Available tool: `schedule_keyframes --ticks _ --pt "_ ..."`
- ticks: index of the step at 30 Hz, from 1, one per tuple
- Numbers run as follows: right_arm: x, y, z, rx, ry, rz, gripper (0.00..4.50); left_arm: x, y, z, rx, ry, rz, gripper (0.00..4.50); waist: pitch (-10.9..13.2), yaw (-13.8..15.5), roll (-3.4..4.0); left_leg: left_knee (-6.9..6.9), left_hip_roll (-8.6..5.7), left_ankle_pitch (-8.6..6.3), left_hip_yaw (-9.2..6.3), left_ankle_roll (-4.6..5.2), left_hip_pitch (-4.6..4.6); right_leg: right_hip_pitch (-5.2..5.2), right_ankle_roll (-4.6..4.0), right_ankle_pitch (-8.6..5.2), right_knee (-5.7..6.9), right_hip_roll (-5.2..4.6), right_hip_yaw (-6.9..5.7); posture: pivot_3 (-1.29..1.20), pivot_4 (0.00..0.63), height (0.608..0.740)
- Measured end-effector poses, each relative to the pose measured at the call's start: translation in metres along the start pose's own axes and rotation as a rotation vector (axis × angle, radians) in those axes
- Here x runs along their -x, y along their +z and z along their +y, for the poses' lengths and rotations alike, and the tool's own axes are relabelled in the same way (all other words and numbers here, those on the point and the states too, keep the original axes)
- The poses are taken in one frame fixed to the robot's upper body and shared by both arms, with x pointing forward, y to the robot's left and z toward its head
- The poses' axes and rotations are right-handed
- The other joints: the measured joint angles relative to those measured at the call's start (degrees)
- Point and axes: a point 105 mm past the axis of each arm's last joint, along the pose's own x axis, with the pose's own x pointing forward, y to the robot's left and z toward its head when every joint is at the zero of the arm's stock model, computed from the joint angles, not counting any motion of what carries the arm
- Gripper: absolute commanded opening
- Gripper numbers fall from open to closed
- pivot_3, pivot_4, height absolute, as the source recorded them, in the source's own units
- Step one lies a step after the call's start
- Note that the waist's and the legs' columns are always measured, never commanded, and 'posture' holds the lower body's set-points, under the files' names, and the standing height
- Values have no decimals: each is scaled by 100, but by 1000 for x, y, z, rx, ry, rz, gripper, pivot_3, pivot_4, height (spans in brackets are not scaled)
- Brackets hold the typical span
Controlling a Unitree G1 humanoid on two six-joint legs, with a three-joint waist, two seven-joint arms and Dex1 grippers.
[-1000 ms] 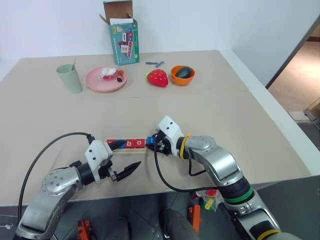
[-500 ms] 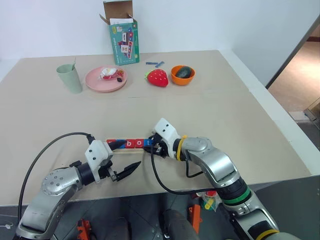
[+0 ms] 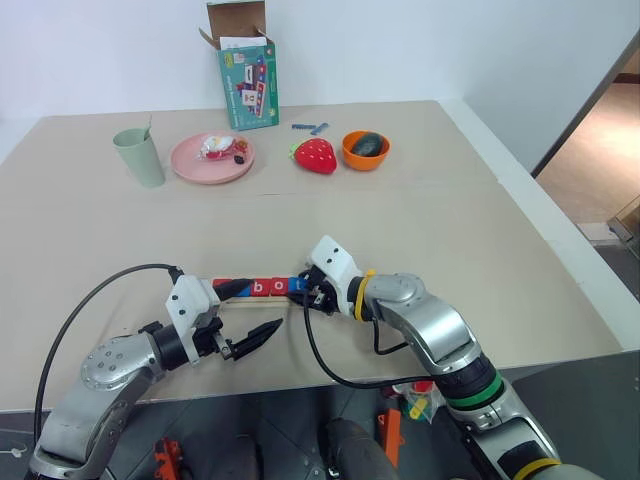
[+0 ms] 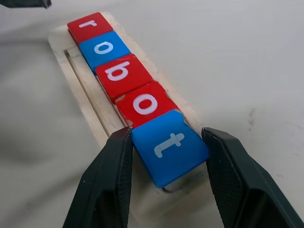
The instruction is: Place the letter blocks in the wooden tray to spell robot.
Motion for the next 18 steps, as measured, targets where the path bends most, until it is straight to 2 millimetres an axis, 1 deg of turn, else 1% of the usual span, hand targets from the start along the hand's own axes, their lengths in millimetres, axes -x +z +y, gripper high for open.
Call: schedule_keyframes --ticks 11,18 --pt "4 0 -1 0 -7 8 1697 -1 1 0 3 -7 -4 4500 0 -1 0 -1 0 0 1 0 0 -1 0 0 0 0 0 0 150 740" --pt "0 1 -2 5 -4 4 1697 -1 3 -1 10 -12 -13 4500 0 0 0 -2 1 0 -1 0 0 -1 -1 -1 0 0 -1 0 150 740"
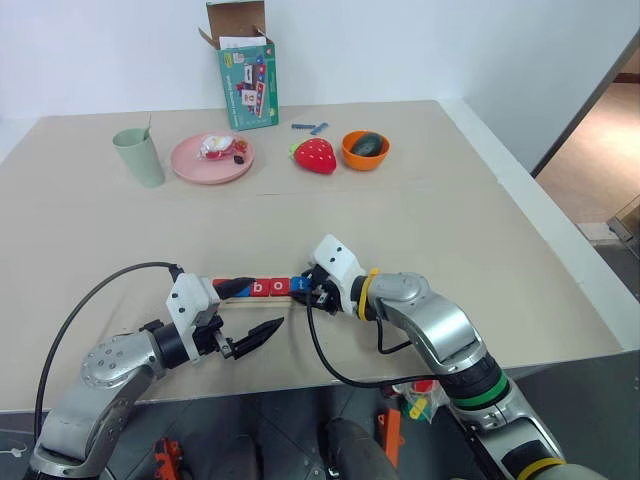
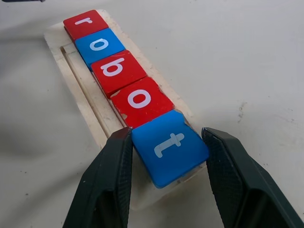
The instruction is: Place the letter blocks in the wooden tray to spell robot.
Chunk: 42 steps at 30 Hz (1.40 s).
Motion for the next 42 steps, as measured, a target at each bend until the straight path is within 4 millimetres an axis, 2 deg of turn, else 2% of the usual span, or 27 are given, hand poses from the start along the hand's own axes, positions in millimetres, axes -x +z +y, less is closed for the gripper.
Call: schedule_keyframes --ticks 13,23,42 --pt "-5 2 -2 15 3 -10 1697 -1 3 -1 -11 7 -9 4500 0 -1 0 0 0 0 0 0 0 0 1 0 0 0 0 0 150 740" --pt "2 7 1 11 13 -13 1697 0 3 0 -14 11 -5 4500 0 -1 0 0 0 0 -1 0 0 0 0 -1 0 0 0 0 150 740" --pt "3 1 1 12 7 -1 1697 0 3 0 -17 13 -4 4500 0 -1 0 -1 1 0 -1 0 -1 -1 0 -2 -1 1 -1 0 150 740"
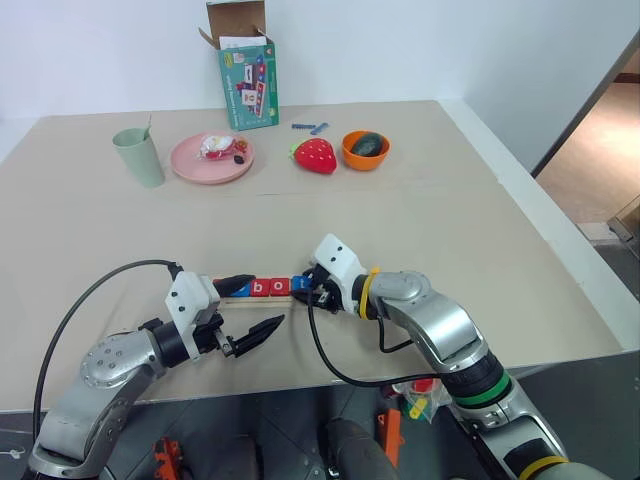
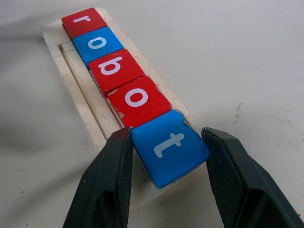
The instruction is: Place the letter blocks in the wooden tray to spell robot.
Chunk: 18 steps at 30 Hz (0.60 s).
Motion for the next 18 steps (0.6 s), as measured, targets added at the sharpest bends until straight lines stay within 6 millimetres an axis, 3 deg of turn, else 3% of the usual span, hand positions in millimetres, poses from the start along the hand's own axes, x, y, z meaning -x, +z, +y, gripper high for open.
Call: schedule_keyframes --ticks 18 --pt "-3 -4 1 -13 4 -2 1697 0 -1 1 -15 5 11 4500 0 0 0 0 -1 0 1 0 0 0 0 0 0 0 0 0 150 740"
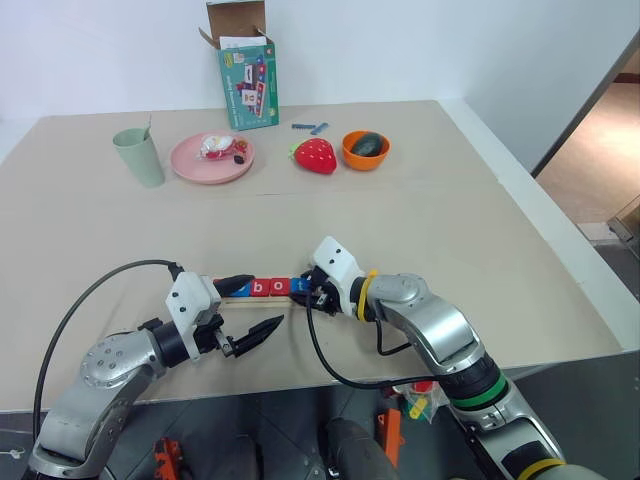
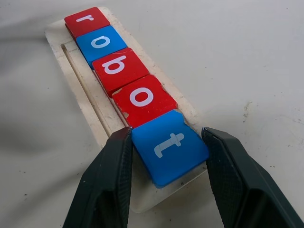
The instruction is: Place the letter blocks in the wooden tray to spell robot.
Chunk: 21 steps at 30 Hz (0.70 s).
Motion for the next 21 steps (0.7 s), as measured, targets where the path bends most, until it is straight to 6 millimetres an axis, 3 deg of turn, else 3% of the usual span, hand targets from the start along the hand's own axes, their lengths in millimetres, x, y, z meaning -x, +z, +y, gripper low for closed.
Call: schedule_keyframes --ticks 16,17,21 --pt "-4 0 -1 -8 4 -5 1697 0 -1 0 -7 2 5 4500 0 -1 0 0 0 0 -1 0 2 1 0 1 0 0 0 0 150 740" --pt "-4 0 -1 -10 5 -5 2708 0 -1 0 -7 2 5 4500 0 -1 0 0 0 0 0 0 2 1 0 1 0 0 0 0 150 740" --pt "-4 0 0 -23 14 -4 4182 0 -1 0 -7 2 5 4500 0 -1 0 0 0 0 0 0 1 1 0 0 0 0 0 0 150 740"
